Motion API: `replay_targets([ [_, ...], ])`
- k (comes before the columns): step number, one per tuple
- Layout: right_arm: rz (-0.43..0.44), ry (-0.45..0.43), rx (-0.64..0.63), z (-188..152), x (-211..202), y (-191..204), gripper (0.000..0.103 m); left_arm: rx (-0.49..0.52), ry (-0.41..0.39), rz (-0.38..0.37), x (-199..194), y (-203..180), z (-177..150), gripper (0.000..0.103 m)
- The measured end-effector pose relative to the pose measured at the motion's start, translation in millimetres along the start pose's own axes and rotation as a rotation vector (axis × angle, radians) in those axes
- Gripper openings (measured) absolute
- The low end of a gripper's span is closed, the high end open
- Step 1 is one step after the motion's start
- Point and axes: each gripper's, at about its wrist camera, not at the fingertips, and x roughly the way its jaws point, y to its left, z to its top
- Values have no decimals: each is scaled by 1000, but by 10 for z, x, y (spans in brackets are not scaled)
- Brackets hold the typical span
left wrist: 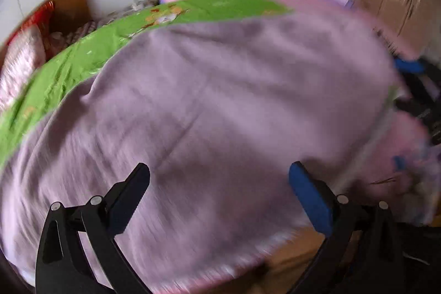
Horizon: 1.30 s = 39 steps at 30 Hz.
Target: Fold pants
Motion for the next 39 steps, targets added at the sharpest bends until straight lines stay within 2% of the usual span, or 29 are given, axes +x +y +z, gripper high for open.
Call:
replay_targets([
  [2,45,-57,-20,-45,-126,43,95,32,-64,-30,-182,-93,-79,101],
  [3,76,-102,-7,-38,-167,76,95,46,-82,-4,-211,-158,-128,101],
  [5,114,-132,23,-5,-134,116,95,30,-92,24,-155,-154,-136,101],
  [8,164,-131,-30,78,0,303,94,-28,-36,6,-14,-133,-95,101],
  [10,177,-130,-74,93,81,384,88,-5,-30,10,-5,-95,-59,101],
  [12,210,-108,-60,56,183,396,81,33,-12,15,55,-100,-50,101],
  [13,206,-83,-60,31,256,406,76,47,-3,18,88,-118,-51,101],
  [16,172,-30,-125,-57,369,521,74,61,-7,16,76,-141,-83,101],
  [19,152,-28,-170,-95,363,569,71,83,-21,-27,-21,-182,-82,101],
  [22,143,-36,-177,-99,361,558,69,148,-33,-4,-52,-313,-93,101],
  [24,168,-38,-154,-80,373,543,69,153,-20,-8,10,-330,-92,101],
  [26,234,-52,-101,-56,345,456,69,136,-4,-38,61,-307,-84,101],
  [28,258,-56,-83,-45,327,409,69,128,7,-61,89,-295,-83,101],
  [31,221,-38,-98,-53,373,427,65,124,44,-54,184,-284,-107,101],
  [35,164,-46,-118,-24,403,507,63,146,51,-27,209,-324,-130,101],
  [39,150,-65,-136,-11,402,580,50,151,53,-25,203,-330,-145,101],
])
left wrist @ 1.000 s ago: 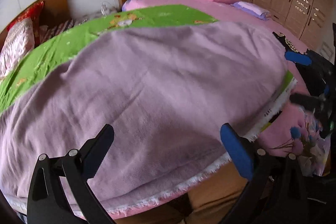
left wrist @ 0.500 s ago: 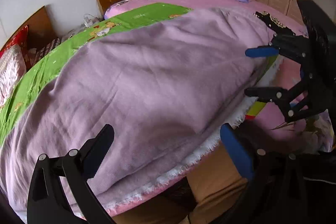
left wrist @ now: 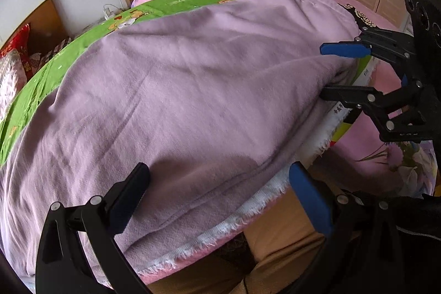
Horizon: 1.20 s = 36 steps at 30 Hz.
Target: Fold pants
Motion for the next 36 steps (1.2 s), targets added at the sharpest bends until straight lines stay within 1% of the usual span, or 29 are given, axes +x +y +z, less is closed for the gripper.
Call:
replay_targets([
  [2,-11,-9,-19,1,-21,39,41,2,-1,1,-7,-3,-7,101],
  [3,-27,-12,-26,7,-33,57,30,3,-1,1,-9,0,-9,101],
  [4,-29,-17,-28,12,-47,68,28,5,-2,1,-13,0,-12,101],
  [7,-40,-27,-25,23,-63,53,21,7,-3,-1,-16,-1,-13,101],
  [11,-49,-43,-46,49,-190,79,18,6,1,-10,-69,-8,-10,101],
  [13,-49,-30,-60,37,-217,88,16,8,-1,-24,-100,-27,-17,101],
  [15,-27,7,-49,-41,-131,67,16,21,13,-30,-85,-58,-32,101],
  [16,-12,24,-45,-90,-79,61,18,29,21,-29,-69,-74,-44,101],
  [18,1,14,-35,-104,-87,39,22,59,34,-17,-63,-111,-69,101],
  [19,14,19,-23,-86,-105,17,30,68,41,-23,-82,-118,-75,101],
  [20,39,30,-18,-64,-135,3,38,63,42,-44,-123,-107,-67,101],
  [21,63,26,-18,-41,-180,-3,60,44,25,-73,-194,-79,-43,101],
  [22,77,8,-14,-14,-239,-12,79,18,-4,-93,-280,-42,-7,101],
  [24,79,-58,26,85,-349,-71,80,-30,-75,-108,-434,34,84,101],
  [25,85,-85,62,134,-363,-117,80,-47,-107,-91,-471,72,125,101],
  [26,87,-110,108,187,-348,-174,80,-81,-132,-50,-462,138,173,101],
  [27,71,-116,154,237,-274,-229,80,-98,-127,-39,-423,179,194,101],
  [28,52,-97,172,264,-202,-249,80,-115,-106,-44,-336,228,198,101],
  [29,29,-60,183,273,-90,-260,80,-129,-64,-53,-199,270,172,101],
  [31,16,78,168,187,226,-235,79,-130,4,-65,-11,285,74,101],
  [33,2,69,169,128,230,-213,79,-93,-22,-52,-84,248,-18,101],
  [34,4,83,189,135,195,-232,77,-86,-34,-64,-181,263,-78,101],
  [35,-2,86,195,152,152,-238,77,-97,-59,-70,-279,309,-128,101],
  [36,-24,84,191,197,79,-237,77,-138,-113,-71,-461,450,-211,101],
])
